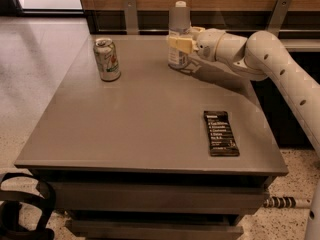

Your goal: Knock blue plastic bottle over

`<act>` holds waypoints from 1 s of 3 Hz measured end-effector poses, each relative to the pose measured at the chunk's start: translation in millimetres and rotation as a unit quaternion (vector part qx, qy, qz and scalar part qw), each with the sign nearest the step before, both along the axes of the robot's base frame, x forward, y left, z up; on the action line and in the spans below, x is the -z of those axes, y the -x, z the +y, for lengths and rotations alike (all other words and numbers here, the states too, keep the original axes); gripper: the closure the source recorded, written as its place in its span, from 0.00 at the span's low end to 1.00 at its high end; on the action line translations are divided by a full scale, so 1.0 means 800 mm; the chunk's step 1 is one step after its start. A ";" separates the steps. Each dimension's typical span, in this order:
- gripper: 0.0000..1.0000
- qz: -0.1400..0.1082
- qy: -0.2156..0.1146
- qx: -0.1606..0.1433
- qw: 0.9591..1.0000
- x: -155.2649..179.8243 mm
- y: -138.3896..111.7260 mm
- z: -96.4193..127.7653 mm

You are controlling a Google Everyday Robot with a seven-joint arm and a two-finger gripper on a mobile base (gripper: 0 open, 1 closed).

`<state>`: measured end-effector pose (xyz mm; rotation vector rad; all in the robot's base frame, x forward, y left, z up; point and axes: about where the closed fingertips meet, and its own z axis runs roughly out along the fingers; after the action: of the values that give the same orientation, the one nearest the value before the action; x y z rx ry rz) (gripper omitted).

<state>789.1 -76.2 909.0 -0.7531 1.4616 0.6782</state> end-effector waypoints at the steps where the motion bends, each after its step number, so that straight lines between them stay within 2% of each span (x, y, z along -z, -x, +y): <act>1: 0.88 0.000 0.000 -0.002 1.000 0.000 0.000 0.004; 2: 1.00 0.000 -0.001 -0.004 1.000 0.000 0.000 0.008; 3: 1.00 0.006 0.018 -0.006 1.000 -0.007 -0.001 0.004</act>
Offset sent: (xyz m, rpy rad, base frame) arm 0.0000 0.0032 -0.0002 0.0006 0.0004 0.0045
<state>789.6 -73.2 914.3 -0.7862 1.4849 0.6689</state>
